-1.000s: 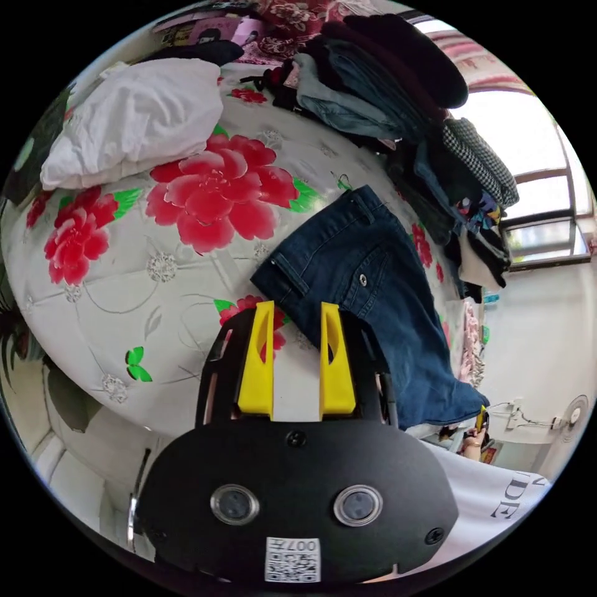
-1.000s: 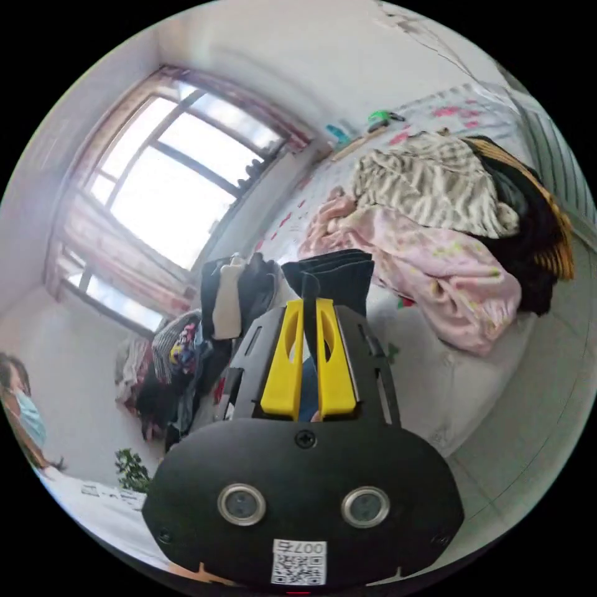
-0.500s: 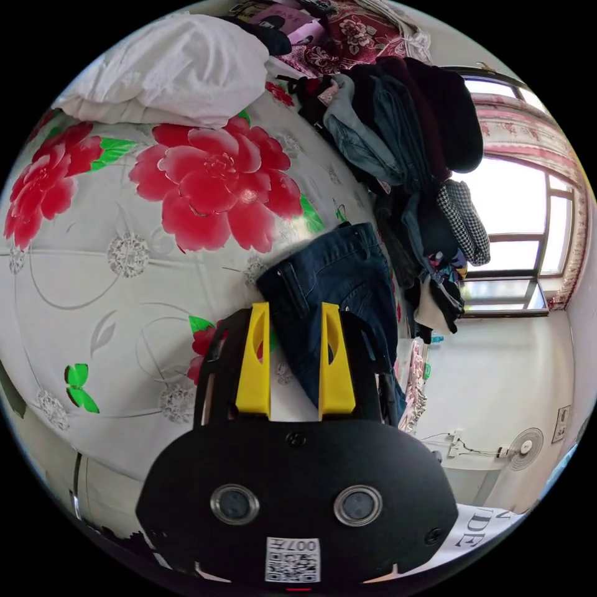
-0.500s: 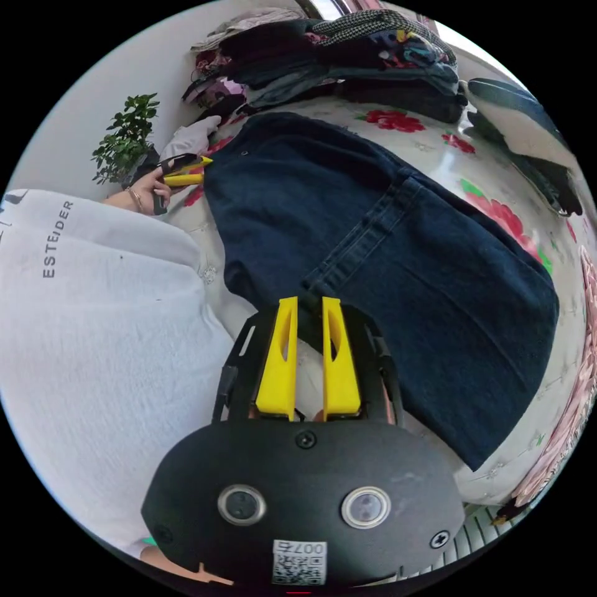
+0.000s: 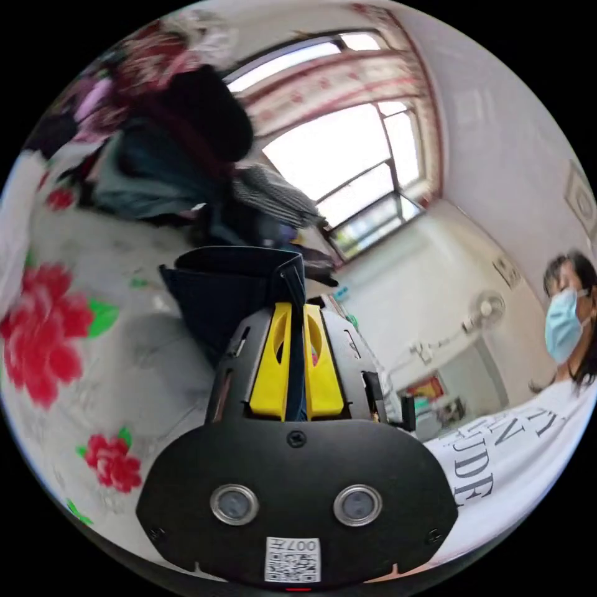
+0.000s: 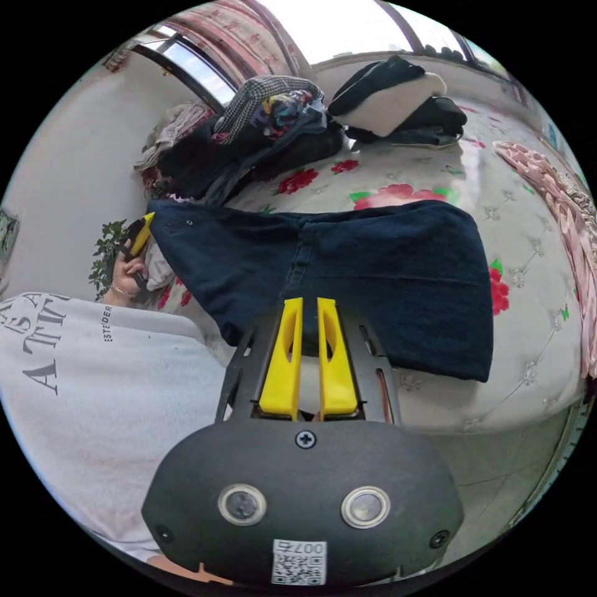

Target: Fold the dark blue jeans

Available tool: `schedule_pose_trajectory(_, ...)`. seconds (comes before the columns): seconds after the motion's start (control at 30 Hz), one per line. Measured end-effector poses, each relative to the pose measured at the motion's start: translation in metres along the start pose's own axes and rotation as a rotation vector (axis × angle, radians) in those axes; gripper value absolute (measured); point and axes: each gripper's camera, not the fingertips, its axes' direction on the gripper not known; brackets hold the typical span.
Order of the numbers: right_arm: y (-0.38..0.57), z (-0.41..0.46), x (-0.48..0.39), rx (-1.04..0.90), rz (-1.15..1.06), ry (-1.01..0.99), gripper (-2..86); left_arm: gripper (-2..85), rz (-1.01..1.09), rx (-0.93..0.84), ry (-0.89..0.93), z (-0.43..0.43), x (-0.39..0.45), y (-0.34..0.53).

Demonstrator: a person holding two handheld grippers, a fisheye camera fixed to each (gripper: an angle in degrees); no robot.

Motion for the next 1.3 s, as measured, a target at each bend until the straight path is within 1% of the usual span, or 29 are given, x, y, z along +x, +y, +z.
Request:
schedule_pose_trajectory(0.03,0.003,-0.011,0.012,0.031,0.036,0.003,3.7,1.9,0.124,-0.063,0.06,0.027,0.036,-0.014)
schedule_pose_trajectory(0.07,0.005,-0.017,0.019,0.048,0.055,0.007,3.7,1.9,0.182,-0.095,0.097,0.043,0.054,-0.019)
schedule_pose_trajectory(0.13,0.015,-0.045,0.046,0.138,0.137,0.012,3.7,2.3,0.366,-0.229,0.273,0.113,0.121,-0.026)
schedule_pose_trajectory(0.17,0.019,-0.052,0.053,0.165,0.158,0.013,3.7,2.4,0.402,-0.265,0.317,0.134,0.137,-0.024)
schedule_pose_trajectory(0.2,0.027,-0.066,0.067,0.214,0.203,0.014,3.7,2.9,0.454,-0.339,0.395,0.176,0.165,-0.017)
schedule_pose_trajectory(0.23,0.036,-0.077,0.082,0.254,0.247,0.015,3.8,3.4,0.488,-0.416,0.451,0.222,0.192,-0.003)
schedule_pose_trajectory(0.27,0.041,-0.081,0.089,0.269,0.271,0.018,3.9,3.8,0.505,-0.457,0.472,0.245,0.204,0.006)
schedule_pose_trajectory(0.33,0.061,-0.095,0.121,0.307,0.392,0.053,4.5,5.4,0.536,-0.655,0.532,0.336,0.237,0.057)
schedule_pose_trajectory(0.43,0.083,-0.104,0.156,0.317,0.521,0.092,5.7,7.7,0.463,-0.858,0.504,0.398,0.235,0.113)
schedule_pose_trajectory(0.5,0.09,-0.108,0.173,0.323,0.549,0.075,6.3,8.5,0.447,-0.872,0.458,0.396,0.218,0.128)
schedule_pose_trajectory(0.57,0.091,-0.11,0.189,0.319,0.558,0.057,7.0,8.9,0.441,-0.875,0.348,0.382,0.192,0.131)
schedule_pose_trajectory(0.6,0.089,-0.11,0.2,0.311,0.557,0.047,7.4,9.2,0.413,-0.853,0.254,0.368,0.169,0.127)
schedule_pose_trajectory(0.63,0.083,-0.109,0.212,0.294,0.551,0.041,8.1,9.5,0.351,-0.823,0.159,0.353,0.143,0.12)
schedule_pose_trajectory(0.67,0.079,-0.108,0.218,0.282,0.547,0.034,8.4,9.7,0.312,-0.806,0.116,0.345,0.129,0.117)
schedule_pose_trajectory(0.73,0.063,-0.103,0.244,0.243,0.529,-0.014,9.5,11.1,0.127,-0.752,-0.021,0.319,0.076,0.111)
schedule_pose_trajectory(0.77,0.059,-0.102,0.251,0.237,0.528,-0.026,9.6,11.4,0.076,-0.746,-0.036,0.315,0.065,0.111)
schedule_pose_trajectory(0.83,0.045,-0.094,0.28,0.207,0.528,-0.122,10.0,13.4,-0.092,-0.732,-0.036,0.311,0.033,0.122)
schedule_pose_trajectory(0.87,0.042,-0.091,0.287,0.195,0.523,-0.151,9.9,13.8,-0.131,-0.735,-0.028,0.314,0.027,0.127)
schedule_pose_trajectory(0.93,0.025,-0.07,0.302,0.089,0.465,-0.216,9.1,14.7,-0.283,-0.754,0.031,0.335,0.006,0.147)
schedule_pose_trajectory(0.97,0.02,-0.064,0.303,0.062,0.442,-0.224,8.8,14.8,-0.315,-0.768,0.045,0.343,0.0,0.152)
schedule_pose_trajectory(1.03,0.007,-0.058,0.305,0.006,0.412,-0.185,7.5,11.5,-0.39,-0.787,0.072,0.366,-0.015,0.161)
schedule_pose_trajectory(1.07,0.003,-0.058,0.306,-0.015,0.405,-0.181,7.1,10.2,-0.399,-0.799,0.076,0.372,-0.017,0.161)
schedule_pose_trajectory(1.13,-0.011,-0.061,0.311,-0.075,0.391,-0.242,5.7,3.1,-0.359,-0.849,0.082,0.388,-0.011,0.148)
schedule_pose_trajectory(1.17,-0.015,-0.066,0.311,-0.065,0.384,-0.259,5.4,2.4,-0.332,-0.848,0.08,0.39,-0.005,0.142)
schedule_pose_trajectory(1.2,-0.024,-0.079,0.31,-0.007,0.352,-0.331,4.9,1.1,-0.288,-0.835,0.098,0.393,0.007,0.127)
schedule_pose_trajectory(1.23,-0.038,-0.095,0.308,0.049,0.323,-0.402,4.4,0.6,-0.269,-0.805,0.163,0.397,0.019,0.108)
schedule_pose_trajectory(1.3,-0.069,-0.119,0.3,0.119,0.261,-0.439,3.9,0.2,-0.214,-0.772,0.219,0.407,0.042,0.073)
